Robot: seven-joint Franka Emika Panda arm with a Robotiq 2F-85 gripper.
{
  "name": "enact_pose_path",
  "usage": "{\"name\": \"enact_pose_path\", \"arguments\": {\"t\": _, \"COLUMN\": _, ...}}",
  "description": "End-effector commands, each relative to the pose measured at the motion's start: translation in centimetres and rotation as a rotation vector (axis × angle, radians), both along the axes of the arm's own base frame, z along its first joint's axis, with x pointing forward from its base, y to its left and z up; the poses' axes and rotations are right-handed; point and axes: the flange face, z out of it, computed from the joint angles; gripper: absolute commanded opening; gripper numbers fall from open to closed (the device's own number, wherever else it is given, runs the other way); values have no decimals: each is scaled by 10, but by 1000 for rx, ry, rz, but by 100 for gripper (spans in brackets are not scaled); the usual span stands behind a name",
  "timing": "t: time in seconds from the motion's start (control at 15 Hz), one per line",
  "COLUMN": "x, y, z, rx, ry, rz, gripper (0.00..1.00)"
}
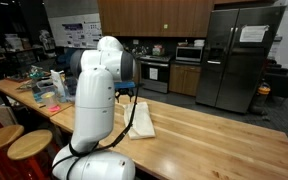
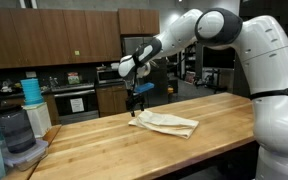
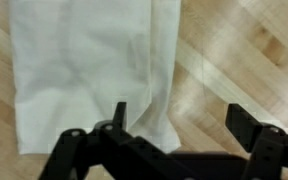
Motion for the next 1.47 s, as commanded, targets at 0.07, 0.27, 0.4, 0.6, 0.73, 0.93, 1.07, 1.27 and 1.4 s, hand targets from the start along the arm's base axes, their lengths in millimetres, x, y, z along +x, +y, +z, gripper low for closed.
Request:
{"name": "enact_pose_path", "arguments": {"t": 0.07, "x": 17, "y": -6, "z": -19, "rx": -80, "ry": -118, "rz": -137, "gripper": 100}}
{"name": "enact_pose_path", "arguments": {"t": 0.27, "x": 25, "y": -11, "z": -35, "rx": -83, "ry": -92, "rz": -223, "gripper": 100}}
{"name": "enact_pose_path", "arguments": {"t": 0.4, "x": 28, "y": -15, "z": -41, "rx": -84, "ry": -81, "rz": -256, "gripper": 100}}
{"name": "enact_pose_path", "arguments": {"t": 0.6, "x": 32, "y": -15, "z": -47, "rx": -78, "ry": -77, "rz": -283, "gripper": 98}}
{"name": "enact_pose_path", "arguments": {"t": 0.73, "x": 33, "y": -14, "z": -47, "rx": -71, "ry": -75, "rz": -291, "gripper": 93}}
{"name": "enact_pose_path", "arguments": {"t": 0.93, "x": 30, "y": -11, "z": -45, "rx": -49, "ry": -63, "rz": -289, "gripper": 96}}
{"name": "enact_pose_path", "arguments": {"t": 1.07, "x": 29, "y": -9, "z": -41, "rx": -29, "ry": -63, "rz": -290, "gripper": 100}}
{"name": "enact_pose_path", "arguments": {"t": 1.27, "x": 31, "y": -6, "z": -40, "rx": -13, "ry": -57, "rz": -292, "gripper": 100}}
{"name": "enact_pose_path", "arguments": {"t": 1.4, "x": 33, "y": -8, "z": -46, "rx": -18, "ry": -40, "rz": -298, "gripper": 99}}
